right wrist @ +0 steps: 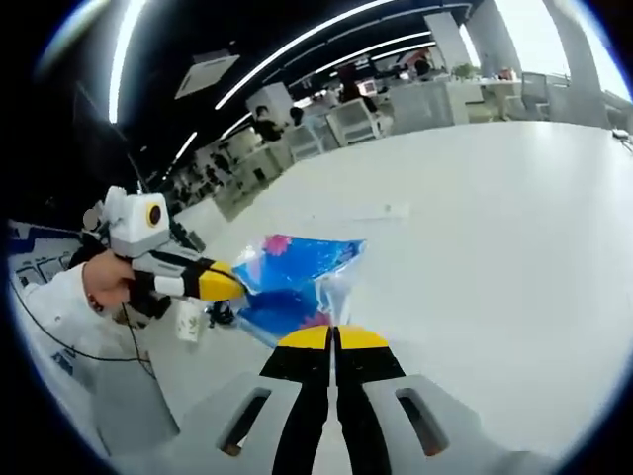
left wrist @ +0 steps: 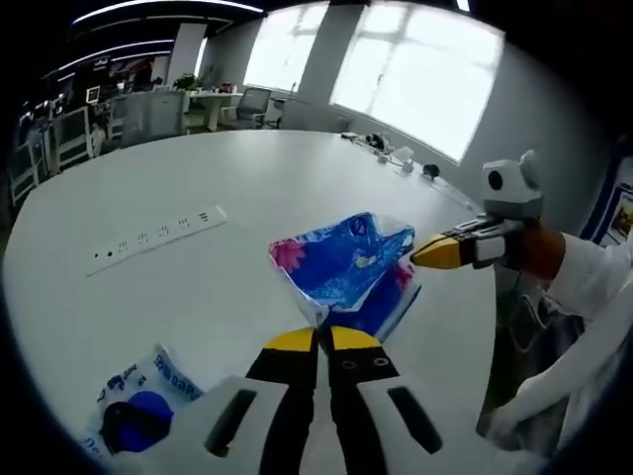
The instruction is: Arrange the tabletop items into an orderly group along one side of the table until the central work area is clear of visible clutter.
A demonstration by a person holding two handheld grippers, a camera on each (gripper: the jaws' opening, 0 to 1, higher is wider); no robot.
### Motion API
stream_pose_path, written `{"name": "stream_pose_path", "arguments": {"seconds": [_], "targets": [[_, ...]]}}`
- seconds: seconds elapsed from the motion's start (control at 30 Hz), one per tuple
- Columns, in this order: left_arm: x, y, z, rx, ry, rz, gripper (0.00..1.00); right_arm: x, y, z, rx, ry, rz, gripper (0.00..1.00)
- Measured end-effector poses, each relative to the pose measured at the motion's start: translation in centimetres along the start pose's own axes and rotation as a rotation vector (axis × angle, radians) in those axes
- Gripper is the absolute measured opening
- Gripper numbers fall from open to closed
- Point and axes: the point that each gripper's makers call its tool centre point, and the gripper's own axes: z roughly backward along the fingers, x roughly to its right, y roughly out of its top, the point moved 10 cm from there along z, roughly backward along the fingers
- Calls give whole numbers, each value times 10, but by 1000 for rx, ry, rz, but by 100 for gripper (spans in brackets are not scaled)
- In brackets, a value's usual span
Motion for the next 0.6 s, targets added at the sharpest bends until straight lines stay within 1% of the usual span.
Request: {"name": "stream_pose_path", "arguments": {"seconds": [0.1, 0.13, 0.27, 0.33, 0.43, 0.6], "targets": [[-7, -8, -11, -31, -1, 32, 0, 10, -7, -7, -27, 6, -10, 0], [-8, -10, -15, -35, -1, 35, 0, 15, -11, -11, -44, 8, -20, 0], [-13, -20, -29, -67, 0, 44, 0, 27, -19, -21, -70, 14, -41, 0], [-16, -24, -35, -86, 7, 61, 0, 31, -22, -27, -82, 12, -36, 0], [-18, -26, -39, -91, 21, 61, 0, 36, -26, -33, -94, 18, -46, 0], [-24, -35, -47, -114, 40, 78, 0, 39, -34, -43, -120, 23, -54, 0]]}}
